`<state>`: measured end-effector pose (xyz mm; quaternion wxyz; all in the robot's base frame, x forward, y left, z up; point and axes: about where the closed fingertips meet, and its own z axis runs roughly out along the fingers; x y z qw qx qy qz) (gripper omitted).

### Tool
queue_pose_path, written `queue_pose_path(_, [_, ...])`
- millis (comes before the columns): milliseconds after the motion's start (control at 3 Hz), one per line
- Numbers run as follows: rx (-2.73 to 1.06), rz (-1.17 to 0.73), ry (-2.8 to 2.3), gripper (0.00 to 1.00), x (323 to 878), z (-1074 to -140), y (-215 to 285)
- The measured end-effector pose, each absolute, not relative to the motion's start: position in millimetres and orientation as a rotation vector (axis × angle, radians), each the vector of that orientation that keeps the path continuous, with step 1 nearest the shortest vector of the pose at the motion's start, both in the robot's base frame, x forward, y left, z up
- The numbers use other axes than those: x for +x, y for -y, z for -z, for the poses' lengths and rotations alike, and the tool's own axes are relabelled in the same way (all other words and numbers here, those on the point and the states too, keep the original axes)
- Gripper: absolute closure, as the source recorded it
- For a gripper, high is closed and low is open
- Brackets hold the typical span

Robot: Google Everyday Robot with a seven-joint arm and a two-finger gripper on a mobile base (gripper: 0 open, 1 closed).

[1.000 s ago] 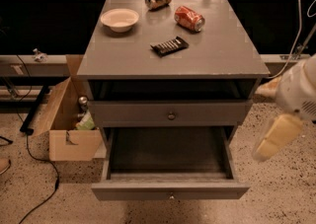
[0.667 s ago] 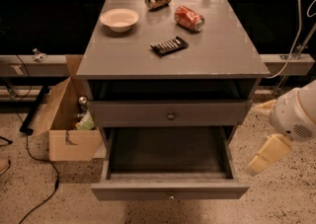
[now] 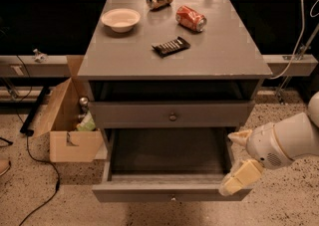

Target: Close middle drawer

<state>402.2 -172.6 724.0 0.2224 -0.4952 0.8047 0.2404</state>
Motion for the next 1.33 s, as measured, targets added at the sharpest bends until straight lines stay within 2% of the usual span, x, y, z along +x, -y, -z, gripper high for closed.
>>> queue_pose_path(333, [-1.368,-0.664,-2.223,0.0,402,-724,173])
queue_pose_path(1000, [-1.333,-0.852,-2.206,0.0,396,-633,165])
queue_pose_path(1333, [-1.305,-0.924,-2.208,0.18,386,-579,164])
